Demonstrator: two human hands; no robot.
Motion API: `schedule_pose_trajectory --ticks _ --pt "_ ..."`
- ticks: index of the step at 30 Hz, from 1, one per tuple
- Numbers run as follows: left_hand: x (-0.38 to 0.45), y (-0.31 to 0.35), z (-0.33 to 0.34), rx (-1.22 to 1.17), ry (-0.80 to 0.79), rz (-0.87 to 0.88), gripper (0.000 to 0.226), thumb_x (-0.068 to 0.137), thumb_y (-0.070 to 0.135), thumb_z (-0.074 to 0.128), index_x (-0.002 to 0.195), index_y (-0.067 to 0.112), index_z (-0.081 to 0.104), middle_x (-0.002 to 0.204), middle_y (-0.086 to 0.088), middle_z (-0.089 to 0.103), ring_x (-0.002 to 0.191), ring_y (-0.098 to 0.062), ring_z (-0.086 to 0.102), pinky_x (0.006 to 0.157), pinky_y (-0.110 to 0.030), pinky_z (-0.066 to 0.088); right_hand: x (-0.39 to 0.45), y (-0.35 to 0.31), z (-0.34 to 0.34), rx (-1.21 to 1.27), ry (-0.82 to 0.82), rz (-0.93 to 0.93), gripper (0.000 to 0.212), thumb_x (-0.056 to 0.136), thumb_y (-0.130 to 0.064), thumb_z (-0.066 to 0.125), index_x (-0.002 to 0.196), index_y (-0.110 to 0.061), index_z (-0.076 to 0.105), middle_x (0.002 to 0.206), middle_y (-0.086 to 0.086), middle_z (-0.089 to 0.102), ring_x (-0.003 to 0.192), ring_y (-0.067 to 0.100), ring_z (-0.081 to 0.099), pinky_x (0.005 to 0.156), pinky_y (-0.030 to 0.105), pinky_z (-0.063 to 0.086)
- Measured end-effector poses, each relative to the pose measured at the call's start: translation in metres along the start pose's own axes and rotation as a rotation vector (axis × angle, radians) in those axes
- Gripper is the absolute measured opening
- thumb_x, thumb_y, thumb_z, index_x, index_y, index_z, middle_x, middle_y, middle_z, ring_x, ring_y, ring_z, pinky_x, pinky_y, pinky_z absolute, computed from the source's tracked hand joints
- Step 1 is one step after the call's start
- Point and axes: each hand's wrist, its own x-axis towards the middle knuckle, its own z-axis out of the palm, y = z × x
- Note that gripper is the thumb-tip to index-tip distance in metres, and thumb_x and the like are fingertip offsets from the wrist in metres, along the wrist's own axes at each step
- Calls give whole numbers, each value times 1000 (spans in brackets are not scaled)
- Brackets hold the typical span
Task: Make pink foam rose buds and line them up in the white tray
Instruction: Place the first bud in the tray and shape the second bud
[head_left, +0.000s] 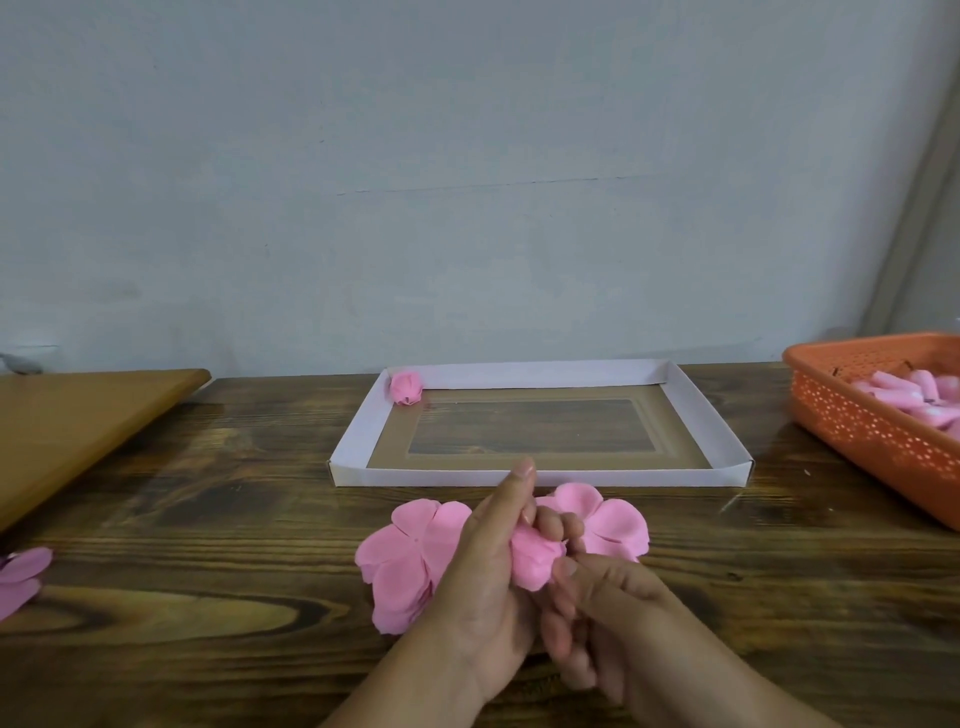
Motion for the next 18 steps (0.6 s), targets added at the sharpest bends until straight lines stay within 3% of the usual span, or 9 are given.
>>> schedule_pose_trajectory --ticks 2,4,7,10,13,15,18 --pt "0 0 0 -47 6 15 54 52 58 94 51 19 56 57 1 57 62 -18 61 65 -31 54 1 0 3 325 12 154 17 95 -15 67 81 -8 61 60 10 54 47 17 53 41 23 44" --pt "0 -1 1 -23 40 16 55 62 61 88 49 21 54 53 2 53 59 -17 59 64 -29 50 4 4 4 337 32 187 15 97 -17 62 84 -10 59 60 10 53 47 17 52 40 23 43" --pt "3 -2 5 -37 133 49 46 68 54 79 48 21 53 50 3 41 52 -16 57 58 -27 50 3 6 2 -124 94 8 35 94 -29 68 60 -21 63 57 7 60 48 16 51 47 23 41" --pt "3 -2 8 -73 152 26 44 68 51 77 47 20 54 50 2 40 49 -15 58 54 -27 53 -2 10 -4 -770 196 -307 33 100 -32 59 69 -45 60 66 -18 62 63 -2 56 58 12 42" --pt "3 -3 8 -84 161 12 47 73 50 74 44 19 54 49 1 43 47 -16 57 51 -26 52 1 17 -9 -1149 222 -557 18 97 -32 54 81 -40 57 61 -32 46 65 -10 51 50 15 37" --pt "4 -4 7 -85 157 32 45 72 49 75 45 19 54 51 1 41 48 -15 56 52 -26 49 2 19 -7 -1171 227 -601 21 95 -25 53 82 -37 63 58 -35 41 60 -13 48 47 9 30" --pt "3 -6 6 -94 122 60 44 73 45 77 47 18 54 52 1 41 50 -16 55 52 -27 50 0 14 -3 -853 156 -421 50 102 -22 53 66 -56 61 64 -27 60 68 -7 57 59 6 39"
